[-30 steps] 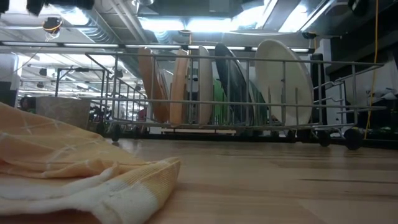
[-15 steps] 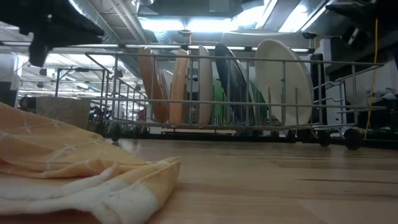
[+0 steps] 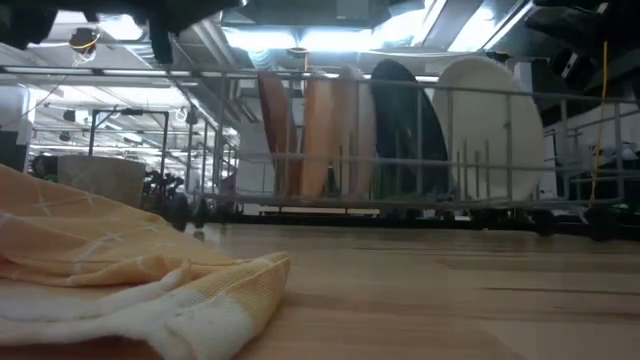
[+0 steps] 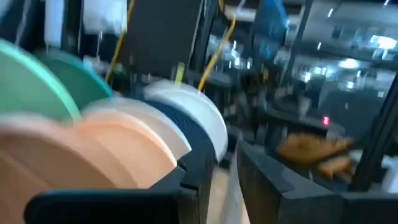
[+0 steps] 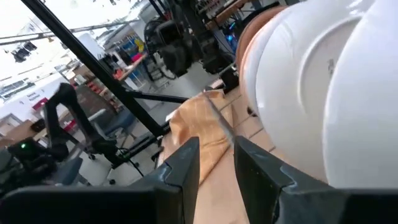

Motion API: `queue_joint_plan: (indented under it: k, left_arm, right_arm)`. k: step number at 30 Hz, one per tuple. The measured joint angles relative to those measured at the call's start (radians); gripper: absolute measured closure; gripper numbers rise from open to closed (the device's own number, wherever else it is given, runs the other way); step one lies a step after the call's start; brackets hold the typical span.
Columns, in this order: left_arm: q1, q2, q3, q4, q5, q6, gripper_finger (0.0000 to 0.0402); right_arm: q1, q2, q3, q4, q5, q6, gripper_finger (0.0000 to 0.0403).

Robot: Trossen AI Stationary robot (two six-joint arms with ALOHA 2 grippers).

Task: Sort dishes
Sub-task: Return to Home Position

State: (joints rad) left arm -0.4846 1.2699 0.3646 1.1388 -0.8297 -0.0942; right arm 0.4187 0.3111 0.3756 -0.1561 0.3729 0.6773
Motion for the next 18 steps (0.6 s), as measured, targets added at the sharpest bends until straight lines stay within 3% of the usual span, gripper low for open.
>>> queue_joint_plan:
  k: [7,14,18]
  left_arm:
    - [0.008,-0.268,-0.073,0.002,0.003,0.155,0.0334]
    - [-0.002,-0.556,-0.168,-0.001,-0.011,0.460,0.0334]
    - [-0.002,-0.736,-0.263,-0.006,-0.059,0.497,0.0334]
  right_arm:
    - [0.000,-0.003,0.022,-0.001,0.001,-0.001,0.0299]
    - [0.000,-0.003,0.061,-0.002,0.001,-0.014,0.0299]
    - [0.000,-0.007,0.084,-0.007,0.000,-0.078,0.0299]
